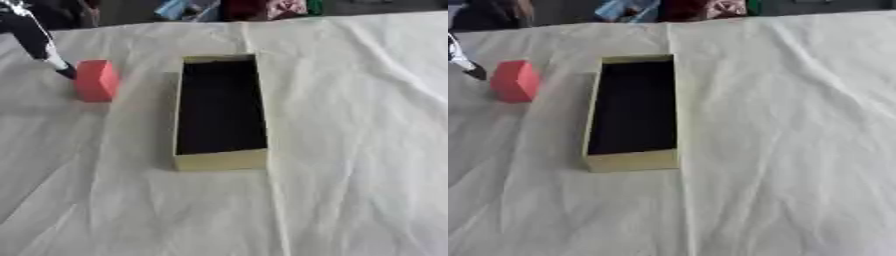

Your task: Pick up objects on the table and place them in the box.

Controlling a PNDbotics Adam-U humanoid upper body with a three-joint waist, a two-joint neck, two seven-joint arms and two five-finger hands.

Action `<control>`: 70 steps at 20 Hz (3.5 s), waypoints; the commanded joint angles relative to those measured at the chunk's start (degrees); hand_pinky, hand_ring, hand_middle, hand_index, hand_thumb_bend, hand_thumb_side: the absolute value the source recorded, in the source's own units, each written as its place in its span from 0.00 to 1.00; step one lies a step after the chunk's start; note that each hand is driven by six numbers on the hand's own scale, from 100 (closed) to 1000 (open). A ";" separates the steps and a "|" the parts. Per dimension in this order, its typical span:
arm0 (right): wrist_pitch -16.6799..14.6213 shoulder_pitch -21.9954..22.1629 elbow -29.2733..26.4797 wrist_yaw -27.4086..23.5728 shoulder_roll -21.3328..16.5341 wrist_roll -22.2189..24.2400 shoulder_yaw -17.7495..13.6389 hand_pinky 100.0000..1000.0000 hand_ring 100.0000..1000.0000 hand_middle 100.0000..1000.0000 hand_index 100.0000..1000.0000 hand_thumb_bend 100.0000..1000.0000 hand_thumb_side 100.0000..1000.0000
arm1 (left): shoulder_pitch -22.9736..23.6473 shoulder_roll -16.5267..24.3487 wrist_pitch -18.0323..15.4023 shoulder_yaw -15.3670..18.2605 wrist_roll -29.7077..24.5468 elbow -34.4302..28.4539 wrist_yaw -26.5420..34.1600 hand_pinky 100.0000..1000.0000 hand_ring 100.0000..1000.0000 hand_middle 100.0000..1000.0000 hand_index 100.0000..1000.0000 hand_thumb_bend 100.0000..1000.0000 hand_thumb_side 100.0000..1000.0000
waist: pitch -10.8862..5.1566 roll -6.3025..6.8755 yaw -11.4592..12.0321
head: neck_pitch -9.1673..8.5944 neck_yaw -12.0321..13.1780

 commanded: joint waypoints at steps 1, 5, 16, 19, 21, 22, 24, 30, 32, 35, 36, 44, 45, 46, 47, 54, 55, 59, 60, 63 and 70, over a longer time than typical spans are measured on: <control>0.19 -0.91 -0.81 -0.20 -1.01 -0.09 -0.45 0.86 0.87 0.89 0.84 0.00 0.41 | -2.03 -0.11 -0.03 -0.47 -1.26 1.20 -0.69 0.90 0.88 0.88 0.98 0.70 0.00 | -0.68 -0.22 -0.21 | -0.76 0.38; 0.26 -1.25 -0.81 -0.40 -0.84 -0.16 -0.27 0.86 0.86 0.88 0.84 0.00 0.41 | -2.72 -1.32 -0.63 -1.82 -1.37 3.58 -2.15 0.90 0.88 0.89 0.99 0.64 0.00 | -0.51 -0.17 -0.38 | -0.92 0.67; 0.34 -1.31 -0.81 -0.84 -0.52 -0.78 -0.26 0.86 0.85 0.87 0.83 0.00 0.41 | -2.89 -2.06 -0.26 -2.75 -1.38 7.59 -9.02 0.95 0.95 0.92 0.95 0.64 0.00 | -0.39 -0.18 -0.46 | -0.98 1.23; 0.35 -1.27 -0.81 -0.89 -0.41 -0.85 -0.26 0.86 0.85 0.87 0.83 0.00 0.41 | -2.94 -2.23 -0.03 -2.67 -1.38 8.04 -11.01 0.95 0.95 0.93 0.95 0.66 0.00 | -0.29 -0.23 -0.41 | -1.16 1.40; 0.37 -1.22 -0.81 -0.89 -0.34 -0.90 -0.28 0.86 0.85 0.87 0.83 0.00 0.41 | -2.92 -2.30 -0.06 -2.66 -1.38 8.21 -11.86 0.95 0.95 0.92 0.96 0.66 0.00 | -0.20 -0.25 -0.42 | -1.25 1.50; 0.39 -1.18 -0.81 -0.88 -0.29 -0.93 -0.29 0.86 0.85 0.87 0.83 0.00 0.41 | -2.90 -2.29 -0.05 -2.62 -1.38 8.25 -12.24 0.95 0.95 0.93 0.96 0.66 0.00 | -0.14 -0.25 -0.44 | -1.30 1.55; 0.44 -1.09 -0.81 -0.84 -0.23 -0.96 -0.31 0.86 0.85 0.87 0.83 0.00 0.41 | -2.89 -2.30 0.18 -2.35 -1.38 8.27 -12.84 0.95 0.95 0.92 0.97 0.67 0.00 | -0.02 -0.25 -0.47 | -1.42 1.61; 0.60 -1.03 -0.81 -0.60 0.06 -1.07 -0.33 0.86 0.85 0.87 0.83 0.00 0.41 | -2.79 -2.72 1.98 -1.50 -1.38 8.92 -14.40 0.94 0.94 0.90 0.97 0.68 0.00 | 0.58 -0.37 -0.72 | -1.88 1.72; 0.63 -1.02 -0.81 -0.52 0.13 -1.17 -0.37 0.86 0.85 0.87 0.83 0.00 0.41 | -2.74 -2.93 2.38 -1.39 -1.38 9.34 -14.77 0.94 0.93 0.88 0.96 0.69 0.00 | 0.78 -0.41 -0.78 | -1.93 1.79; 0.69 -0.94 -0.81 -0.48 0.30 -1.29 -0.40 0.86 0.85 0.87 0.83 0.00 0.41 | -2.69 -3.04 3.02 -1.22 -1.38 9.82 -15.45 0.94 0.92 0.85 0.94 0.68 0.00 | 1.06 -0.45 -0.87 | -1.95 1.86; 0.70 -0.92 -0.81 -0.44 0.34 -1.32 -0.41 0.86 0.85 0.87 0.83 0.00 0.41 | -2.65 -3.06 3.28 -1.13 -1.38 10.05 -15.84 0.93 0.92 0.83 0.94 0.68 0.00 | 1.15 -0.47 -0.90 | -1.98 1.90; 0.52 -0.70 -0.81 -0.44 0.65 -1.53 -0.48 0.86 0.85 0.87 0.83 0.00 0.41 | -2.21 -3.23 3.60 -0.79 -1.38 11.37 -19.68 0.93 0.91 0.83 0.92 0.62 0.00 | 1.70 -0.69 -1.09 | -2.45 2.35; 0.47 -0.67 -0.81 -0.43 0.68 -1.51 -0.48 0.86 0.85 0.87 0.83 0.00 0.41 | -2.20 -3.23 3.66 -0.75 -1.38 11.44 -20.07 0.93 0.91 0.83 0.92 0.62 0.00 | 1.75 -0.71 -1.10 | -2.48 2.39; 0.44 -0.65 -0.81 -0.42 0.70 -1.48 -0.48 0.86 0.85 0.87 0.83 0.00 0.41 | -2.21 -3.27 3.72 -0.67 -1.38 11.47 -20.33 0.93 0.91 0.83 0.92 0.61 0.00 | 1.78 -0.72 -1.11 | -2.51 2.41; 0.42 -0.63 -0.81 -0.40 0.73 -1.43 -0.46 0.86 0.85 0.87 0.83 0.00 0.41 | -2.26 -3.31 3.82 -0.56 -1.38 11.41 -20.45 0.92 0.90 0.83 0.92 0.61 0.00 | 1.83 -0.73 -1.11 | -2.55 2.45; 0.43 -0.44 -0.81 -0.26 0.91 -1.41 -0.48 0.86 0.86 0.87 0.83 0.00 0.41 | -2.34 -3.58 5.70 -0.08 -1.00 10.50 -20.69 0.88 0.84 0.74 0.84 0.53 0.00 | 2.05 -0.66 -1.57 | -2.78 2.78; 0.45 -0.40 -0.81 -0.27 0.94 -1.44 -0.49 0.86 0.86 0.87 0.83 0.00 0.41 | -2.35 -3.62 6.05 -0.06 -0.71 10.45 -20.68 0.87 0.83 0.73 0.83 0.52 0.00 | 2.08 -0.65 -1.63 | -2.79 2.80; 0.46 -0.33 -0.81 -0.25 0.99 -1.57 -0.52 0.86 0.86 0.87 0.83 0.00 0.41 | -2.42 -3.72 7.14 -0.10 0.36 10.46 -20.90 0.85 0.80 0.71 0.80 0.51 0.00 | 2.16 -0.61 -1.75 | -2.94 2.89; 0.45 -0.33 -0.81 -0.25 1.00 -1.59 -0.52 0.86 0.86 0.87 0.83 0.00 0.40 | -2.44 -3.78 7.42 -0.09 0.53 10.55 -20.98 0.85 0.80 0.71 0.80 0.51 0.00 | 2.18 -0.61 -1.79 | -2.98 2.92; 0.39 -0.26 -0.81 -0.25 1.07 -1.60 -0.55 0.86 0.86 0.87 0.83 0.00 0.40 | -2.44 -3.86 7.92 -0.25 0.45 10.88 -21.79 0.85 0.79 0.70 0.79 0.48 0.00 | 2.25 -0.57 -1.93 | -3.18 3.04; 0.32 -0.07 -0.81 -0.43 1.19 -1.94 -0.79 0.86 0.86 0.87 0.83 0.00 0.41 | -2.18 -4.02 6.93 -0.32 0.36 11.19 -21.78 0.82 0.75 0.66 0.77 0.46 0.00 | 2.39 -0.65 -2.08 | -3.42 3.35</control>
